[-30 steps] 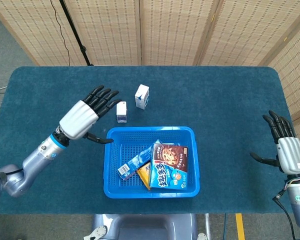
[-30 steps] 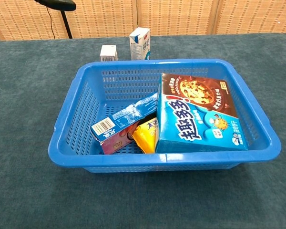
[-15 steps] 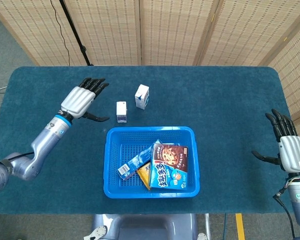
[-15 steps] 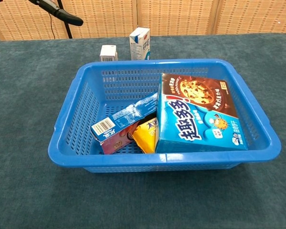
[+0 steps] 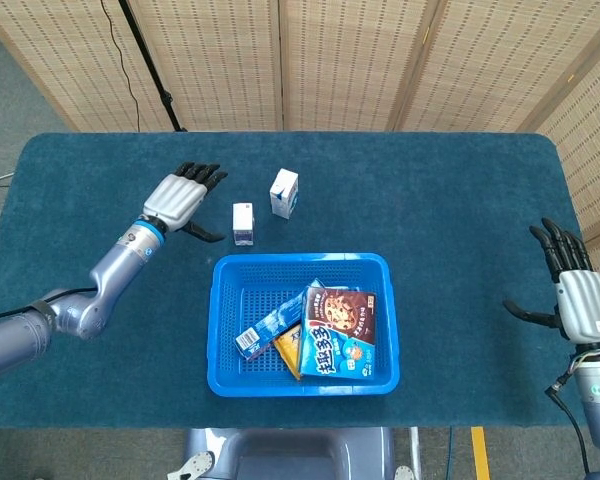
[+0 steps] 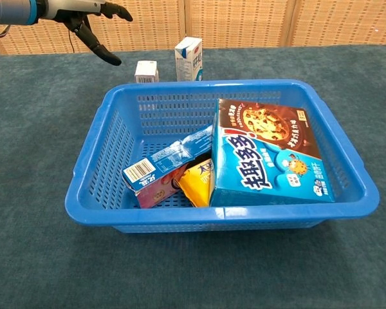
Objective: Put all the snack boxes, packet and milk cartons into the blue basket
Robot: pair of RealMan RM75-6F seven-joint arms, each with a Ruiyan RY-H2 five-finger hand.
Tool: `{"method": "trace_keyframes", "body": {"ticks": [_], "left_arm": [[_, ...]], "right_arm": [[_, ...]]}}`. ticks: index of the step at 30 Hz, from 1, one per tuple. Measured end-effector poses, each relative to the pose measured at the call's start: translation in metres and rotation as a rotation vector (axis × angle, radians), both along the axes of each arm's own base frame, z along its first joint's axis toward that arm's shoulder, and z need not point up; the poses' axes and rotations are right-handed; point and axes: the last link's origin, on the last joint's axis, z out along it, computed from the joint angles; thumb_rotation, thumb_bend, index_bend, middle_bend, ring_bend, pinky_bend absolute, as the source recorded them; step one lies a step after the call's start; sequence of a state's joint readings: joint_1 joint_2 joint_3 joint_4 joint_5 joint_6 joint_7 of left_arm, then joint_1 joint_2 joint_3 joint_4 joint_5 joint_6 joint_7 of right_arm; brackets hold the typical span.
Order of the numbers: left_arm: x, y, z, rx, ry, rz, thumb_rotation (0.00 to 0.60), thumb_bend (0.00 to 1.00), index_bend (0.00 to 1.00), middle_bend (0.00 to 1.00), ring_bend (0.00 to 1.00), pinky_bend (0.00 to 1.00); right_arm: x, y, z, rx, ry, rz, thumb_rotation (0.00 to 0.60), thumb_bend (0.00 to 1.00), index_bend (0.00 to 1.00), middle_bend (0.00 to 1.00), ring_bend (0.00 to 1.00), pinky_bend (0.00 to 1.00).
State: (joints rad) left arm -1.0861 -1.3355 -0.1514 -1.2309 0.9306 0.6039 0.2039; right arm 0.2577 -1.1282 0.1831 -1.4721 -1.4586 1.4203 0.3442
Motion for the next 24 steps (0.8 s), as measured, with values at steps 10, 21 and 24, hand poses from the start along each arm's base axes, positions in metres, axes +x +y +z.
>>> {"method": "trace_keyframes", "body": {"ticks": [10, 21, 24], "left_arm": [[0.009, 0.007, -0.026, -0.025, 0.039, 0.059, 0.437, 0.03, 0.0, 0.0, 0.0, 0.0], [0.021, 0.012, -0.053, -0.02, 0.03, 0.079, 0.501, 0.03, 0.0, 0.0, 0.0, 0.1], [0.023, 0.015, -0.058, -0.019, 0.032, 0.082, 0.531, 0.03, 0.0, 0.0, 0.0, 0.12]], "right_arm": [[-0.001, -0.002, 0.001, 0.003, -0.002, 0.001, 0.6, 0.0, 0.0, 0.0, 0.0, 0.0], [-0.001, -0.002, 0.001, 0.007, -0.009, -0.002, 0.6, 0.0, 0.0, 0.0, 0.0, 0.0], [-0.001, -0.002, 0.001, 0.008, -0.009, -0.002, 0.6, 0.0, 0.0, 0.0, 0.0, 0.0]]}}
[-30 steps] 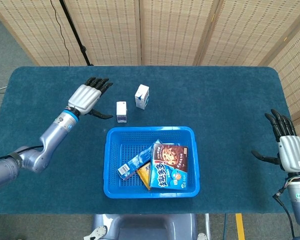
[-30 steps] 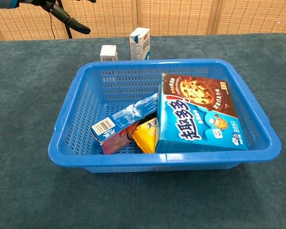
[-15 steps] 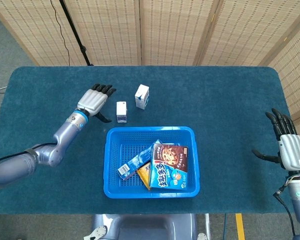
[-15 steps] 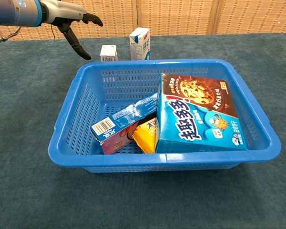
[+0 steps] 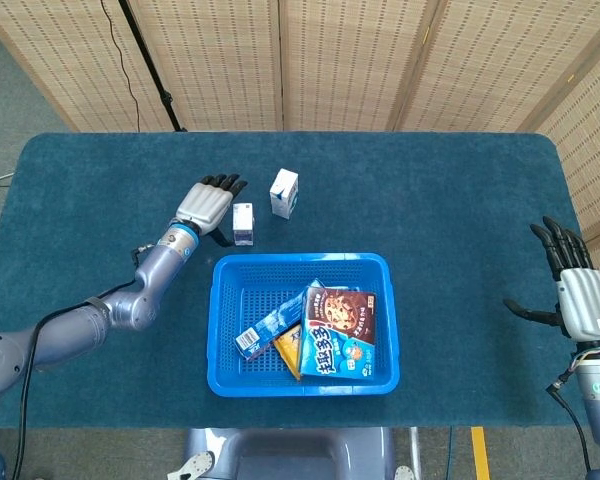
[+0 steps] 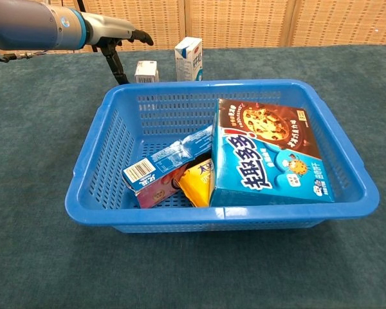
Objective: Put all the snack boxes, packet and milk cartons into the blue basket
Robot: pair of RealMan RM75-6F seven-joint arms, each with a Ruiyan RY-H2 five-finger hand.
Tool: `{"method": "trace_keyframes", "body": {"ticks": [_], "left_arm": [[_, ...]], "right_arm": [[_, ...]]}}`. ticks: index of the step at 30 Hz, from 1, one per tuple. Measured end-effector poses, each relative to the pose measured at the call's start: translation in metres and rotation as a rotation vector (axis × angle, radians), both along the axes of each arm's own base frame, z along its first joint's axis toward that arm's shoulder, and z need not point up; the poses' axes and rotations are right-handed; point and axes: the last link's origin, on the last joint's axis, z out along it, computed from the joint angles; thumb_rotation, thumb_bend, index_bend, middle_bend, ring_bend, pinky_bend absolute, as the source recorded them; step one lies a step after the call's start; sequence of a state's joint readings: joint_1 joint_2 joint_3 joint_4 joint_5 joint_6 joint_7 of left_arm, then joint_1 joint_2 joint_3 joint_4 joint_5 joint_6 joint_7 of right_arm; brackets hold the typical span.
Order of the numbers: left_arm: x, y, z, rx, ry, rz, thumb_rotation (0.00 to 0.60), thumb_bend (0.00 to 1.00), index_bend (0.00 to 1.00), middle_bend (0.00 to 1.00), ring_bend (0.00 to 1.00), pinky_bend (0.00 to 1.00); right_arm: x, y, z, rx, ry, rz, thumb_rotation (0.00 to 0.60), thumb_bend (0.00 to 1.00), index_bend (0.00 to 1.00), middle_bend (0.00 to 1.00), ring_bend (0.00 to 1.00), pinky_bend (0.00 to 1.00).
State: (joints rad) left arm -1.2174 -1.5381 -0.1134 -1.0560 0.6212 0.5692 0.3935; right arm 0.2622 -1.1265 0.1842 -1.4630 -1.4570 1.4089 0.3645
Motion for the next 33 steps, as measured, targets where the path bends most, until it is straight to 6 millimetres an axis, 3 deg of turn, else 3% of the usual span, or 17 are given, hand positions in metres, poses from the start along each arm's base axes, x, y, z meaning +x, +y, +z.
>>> {"method": "trace_keyframes", "body": {"ticks": [5, 7, 9, 11, 18, 25, 33], "left_arm": [[0.004, 0.0, -0.012, -0.011, 0.0, -0.004, 0.57, 0.04, 0.0, 0.0, 0.0, 0.19], [0.006, -0.001, -0.016, -0.014, -0.01, -0.004, 0.592, 0.07, 0.04, 0.02, 0.07, 0.24], [0.007, 0.001, -0.018, -0.009, -0.02, -0.007, 0.6, 0.12, 0.19, 0.18, 0.27, 0.33], [0.009, 0.002, -0.019, -0.002, -0.031, -0.012, 0.6, 0.2, 0.3, 0.32, 0.37, 0.37], [0.007, 0.004, -0.022, 0.009, -0.056, -0.01, 0.6, 0.32, 0.43, 0.4, 0.4, 0.4], [0.007, 0.005, -0.018, 0.022, -0.084, -0.012, 0.6, 0.35, 0.44, 0.41, 0.41, 0.41], [0.015, 0.0, 0.022, 0.076, -0.153, -0.085, 0.6, 0.35, 0.44, 0.41, 0.41, 0.41]], "right_arm": [[0.0, 0.0, 0.0, 0.0, -0.001, 0.0, 0.6, 0.0, 0.0, 0.0, 0.0, 0.0], [-0.001, 0.0, 0.0, 0.0, -0.003, -0.002, 0.6, 0.0, 0.0, 0.0, 0.0, 0.0], [-0.001, -0.001, 0.0, 0.001, -0.004, -0.003, 0.6, 0.0, 0.0, 0.0, 0.0, 0.0], [-0.001, -0.001, 0.0, 0.002, -0.005, -0.005, 0.6, 0.0, 0.0, 0.0, 0.0, 0.0], [-0.002, -0.002, -0.001, 0.008, -0.002, -0.005, 0.6, 0.0, 0.0, 0.0, 0.0, 0.0], [-0.001, -0.001, -0.003, 0.012, 0.001, -0.004, 0.6, 0.0, 0.0, 0.0, 0.0, 0.0], [0.001, -0.001, -0.006, 0.027, 0.006, 0.001, 0.6, 0.0, 0.0, 0.0, 0.0, 0.0]]}}
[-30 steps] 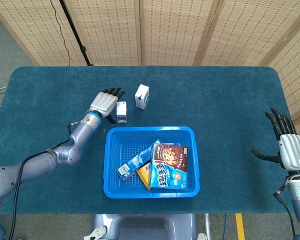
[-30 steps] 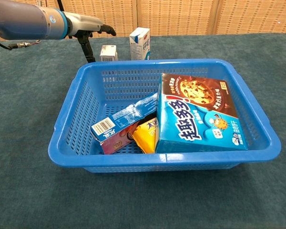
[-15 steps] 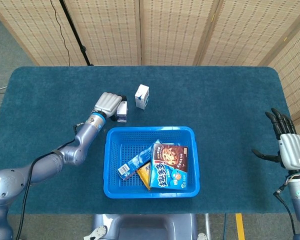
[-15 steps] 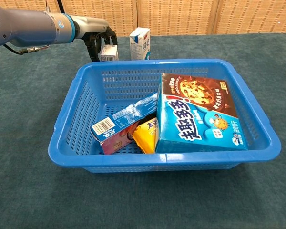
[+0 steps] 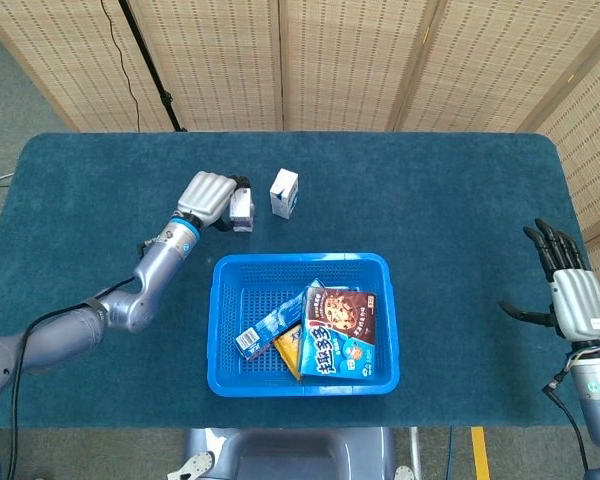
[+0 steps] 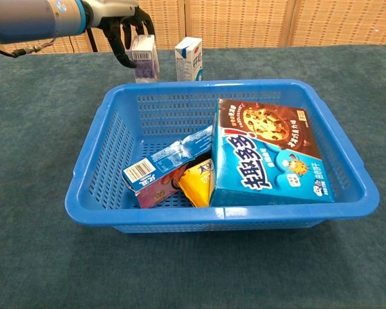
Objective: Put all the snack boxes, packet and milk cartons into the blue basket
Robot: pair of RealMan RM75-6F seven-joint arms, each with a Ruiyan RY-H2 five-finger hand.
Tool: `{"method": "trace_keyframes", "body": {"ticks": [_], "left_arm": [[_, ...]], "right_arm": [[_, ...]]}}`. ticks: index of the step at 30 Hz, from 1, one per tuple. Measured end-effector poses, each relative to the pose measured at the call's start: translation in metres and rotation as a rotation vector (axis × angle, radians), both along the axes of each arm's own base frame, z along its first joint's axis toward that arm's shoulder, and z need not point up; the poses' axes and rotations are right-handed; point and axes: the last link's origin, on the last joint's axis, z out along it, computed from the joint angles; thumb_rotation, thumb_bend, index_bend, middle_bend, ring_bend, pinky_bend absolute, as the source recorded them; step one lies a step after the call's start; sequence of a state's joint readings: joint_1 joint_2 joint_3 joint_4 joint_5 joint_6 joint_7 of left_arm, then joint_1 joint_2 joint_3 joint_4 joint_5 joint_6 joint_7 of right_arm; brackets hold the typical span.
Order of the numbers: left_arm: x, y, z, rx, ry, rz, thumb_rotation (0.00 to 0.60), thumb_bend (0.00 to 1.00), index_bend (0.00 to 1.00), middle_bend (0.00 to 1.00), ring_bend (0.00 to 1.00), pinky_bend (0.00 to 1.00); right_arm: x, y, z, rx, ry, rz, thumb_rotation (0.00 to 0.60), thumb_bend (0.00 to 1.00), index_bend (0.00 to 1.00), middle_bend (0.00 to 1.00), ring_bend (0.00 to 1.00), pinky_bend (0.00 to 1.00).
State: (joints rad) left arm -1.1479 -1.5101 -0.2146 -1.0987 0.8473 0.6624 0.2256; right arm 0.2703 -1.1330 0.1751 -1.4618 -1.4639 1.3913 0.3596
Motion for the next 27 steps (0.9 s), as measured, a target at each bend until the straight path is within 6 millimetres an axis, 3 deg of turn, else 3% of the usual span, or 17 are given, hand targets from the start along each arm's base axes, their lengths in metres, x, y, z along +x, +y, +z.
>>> {"method": "trace_keyframes", "body": {"ticks": [7, 12, 17, 20, 27], "left_arm": [[0.012, -0.023, 0.04, -0.001, -0.089, -0.078, 0.6, 0.35, 0.44, 0.41, 0.41, 0.41], [0.023, -0.055, 0.056, -0.075, -0.159, -0.131, 0.6, 0.35, 0.44, 0.41, 0.41, 0.41], [0.035, -0.095, 0.057, -0.194, -0.188, -0.213, 0.6, 0.35, 0.44, 0.41, 0.4, 0.41], [0.035, -0.109, 0.057, -0.24, -0.191, -0.236, 0.6, 0.35, 0.44, 0.41, 0.4, 0.41], [0.024, -0.119, 0.054, -0.25, -0.129, -0.25, 0.6, 0.35, 0.44, 0.41, 0.39, 0.36]], "right_arm": [[0.001, 0.001, 0.0, -0.001, 0.003, 0.004, 0.6, 0.0, 0.0, 0.0, 0.0, 0.0], [0.004, 0.003, -0.002, 0.003, 0.006, 0.016, 0.6, 0.0, 0.0, 0.0, 0.0, 0.0], [0.007, 0.006, -0.002, 0.0, 0.004, 0.025, 0.6, 0.0, 0.0, 0.0, 0.0, 0.0], [0.006, 0.007, -0.001, -0.003, -0.001, 0.022, 0.6, 0.0, 0.0, 0.0, 0.0, 0.0], [0.004, 0.007, 0.001, -0.004, -0.009, 0.017, 0.6, 0.0, 0.0, 0.0, 0.0, 0.0]]}}
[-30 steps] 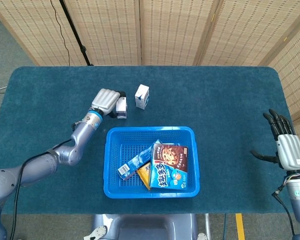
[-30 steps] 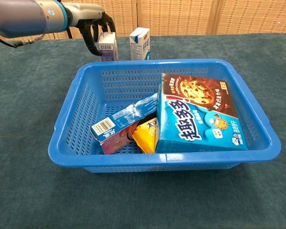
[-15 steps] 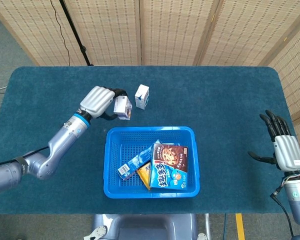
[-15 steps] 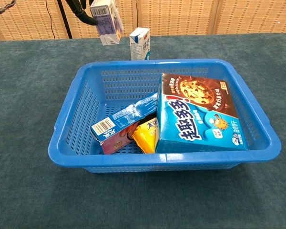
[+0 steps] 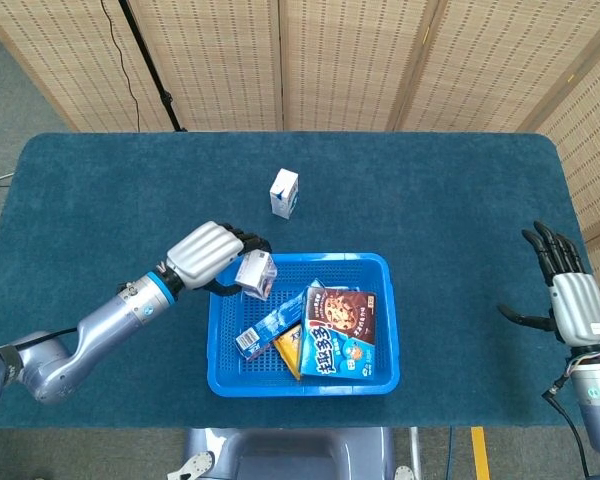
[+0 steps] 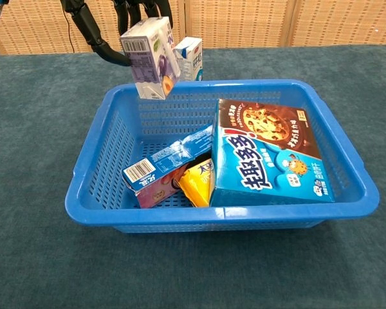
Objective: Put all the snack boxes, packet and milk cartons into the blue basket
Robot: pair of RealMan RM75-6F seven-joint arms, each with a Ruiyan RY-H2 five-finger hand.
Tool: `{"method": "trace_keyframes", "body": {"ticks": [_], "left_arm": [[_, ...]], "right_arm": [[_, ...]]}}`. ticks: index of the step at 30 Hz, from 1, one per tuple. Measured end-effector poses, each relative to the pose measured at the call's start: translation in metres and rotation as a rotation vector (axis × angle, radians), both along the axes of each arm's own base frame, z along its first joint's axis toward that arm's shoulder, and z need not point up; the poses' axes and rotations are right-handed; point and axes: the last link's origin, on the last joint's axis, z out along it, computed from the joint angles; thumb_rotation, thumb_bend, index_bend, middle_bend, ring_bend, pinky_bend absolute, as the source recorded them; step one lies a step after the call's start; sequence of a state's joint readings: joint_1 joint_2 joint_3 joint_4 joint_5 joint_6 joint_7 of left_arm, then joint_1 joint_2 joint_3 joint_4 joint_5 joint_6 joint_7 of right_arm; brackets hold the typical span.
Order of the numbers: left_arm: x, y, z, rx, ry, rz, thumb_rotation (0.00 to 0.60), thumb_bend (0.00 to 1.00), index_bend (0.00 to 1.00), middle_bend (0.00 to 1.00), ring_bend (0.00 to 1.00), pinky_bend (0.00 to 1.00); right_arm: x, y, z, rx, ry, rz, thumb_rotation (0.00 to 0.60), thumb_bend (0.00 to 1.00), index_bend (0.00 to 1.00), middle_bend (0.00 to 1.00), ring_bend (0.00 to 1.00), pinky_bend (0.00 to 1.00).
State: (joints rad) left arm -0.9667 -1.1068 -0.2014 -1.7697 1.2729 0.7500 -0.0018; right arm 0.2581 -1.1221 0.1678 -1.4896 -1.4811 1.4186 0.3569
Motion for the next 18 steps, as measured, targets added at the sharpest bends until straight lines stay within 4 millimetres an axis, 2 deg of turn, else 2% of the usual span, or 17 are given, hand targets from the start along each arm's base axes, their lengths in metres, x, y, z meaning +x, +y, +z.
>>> {"method": "trace_keyframes", "body": {"ticks": [2, 4, 6, 8, 11, 18], "left_arm": [[-0.003, 0.0, -0.003, 0.012, 0.018, 0.002, 0.6, 0.34, 0.42, 0.4, 0.34, 0.3], [-0.006, 0.0, -0.007, 0.013, 0.037, 0.011, 0.6, 0.31, 0.34, 0.28, 0.2, 0.17], [-0.009, -0.001, -0.011, -0.005, 0.064, 0.024, 0.6, 0.26, 0.1, 0.05, 0.02, 0.02], [-0.011, -0.002, -0.015, -0.033, 0.092, 0.04, 0.6, 0.21, 0.0, 0.0, 0.0, 0.0], [-0.013, -0.001, -0.017, -0.052, 0.117, 0.06, 0.6, 0.13, 0.0, 0.0, 0.0, 0.0], [-0.01, 0.01, -0.01, 0.013, 0.068, 0.068, 0.6, 0.12, 0.0, 0.0, 0.0, 0.0]], "right_arm": [[0.001, 0.0, 0.0, 0.0, -0.001, 0.004, 0.6, 0.0, 0.0, 0.0, 0.0, 0.0], [0.001, 0.001, 0.0, 0.001, -0.002, 0.007, 0.6, 0.0, 0.0, 0.0, 0.0, 0.0], [0.001, 0.001, 0.0, 0.001, -0.002, 0.008, 0.6, 0.0, 0.0, 0.0, 0.0, 0.0], [0.001, 0.001, 0.001, 0.0, -0.003, 0.007, 0.6, 0.0, 0.0, 0.0, 0.0, 0.0], [0.001, 0.001, 0.001, 0.001, -0.003, 0.006, 0.6, 0.0, 0.0, 0.0, 0.0, 0.0], [0.001, 0.001, 0.001, 0.004, -0.002, 0.007, 0.6, 0.0, 0.0, 0.0, 0.0, 0.0]]}}
